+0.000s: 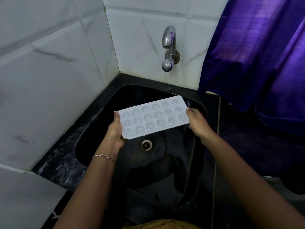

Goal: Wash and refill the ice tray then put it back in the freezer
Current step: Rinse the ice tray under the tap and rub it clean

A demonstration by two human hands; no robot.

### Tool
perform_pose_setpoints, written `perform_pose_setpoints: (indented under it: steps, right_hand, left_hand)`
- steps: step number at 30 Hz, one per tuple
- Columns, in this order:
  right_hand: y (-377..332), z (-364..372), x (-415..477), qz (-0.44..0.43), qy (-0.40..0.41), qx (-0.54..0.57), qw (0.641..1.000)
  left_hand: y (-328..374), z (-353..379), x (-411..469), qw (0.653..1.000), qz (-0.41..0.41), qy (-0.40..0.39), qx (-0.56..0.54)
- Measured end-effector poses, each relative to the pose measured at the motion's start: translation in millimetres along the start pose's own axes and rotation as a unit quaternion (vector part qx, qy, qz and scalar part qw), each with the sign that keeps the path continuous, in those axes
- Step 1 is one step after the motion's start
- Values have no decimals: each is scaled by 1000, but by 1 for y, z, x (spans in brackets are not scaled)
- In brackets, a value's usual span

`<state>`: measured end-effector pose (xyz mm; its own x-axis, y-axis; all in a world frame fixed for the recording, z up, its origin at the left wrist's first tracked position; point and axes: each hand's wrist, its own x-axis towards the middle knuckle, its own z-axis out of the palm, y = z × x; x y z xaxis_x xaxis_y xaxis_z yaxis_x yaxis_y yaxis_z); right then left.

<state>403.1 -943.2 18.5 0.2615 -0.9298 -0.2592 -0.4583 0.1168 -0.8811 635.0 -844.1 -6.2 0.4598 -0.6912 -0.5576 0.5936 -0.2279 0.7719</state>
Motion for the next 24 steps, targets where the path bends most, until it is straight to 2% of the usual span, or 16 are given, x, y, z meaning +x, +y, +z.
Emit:
perform_pose_setpoints:
  steps: [2,4,10,15,24]
  right_hand:
    - [-1,1,2,31,-49,82,995]
    - [-1,1,5,29,-67,107,992]
    - [-1,-3,24,-6,-38,72,997]
    - [0,1,34,-34,17,73,997]
    - [2,5,39,-73,44,70,994]
  left_hand:
    - [2,0,3,1000,-4,0,-8]
    - [4,0,5,1000,-4,6,-4]
    - [9,-4,14,999,-18,-27,9]
    - [10,-5,20,998,-23,-31,51]
    - [13,-1,29,996,-39,-28,70]
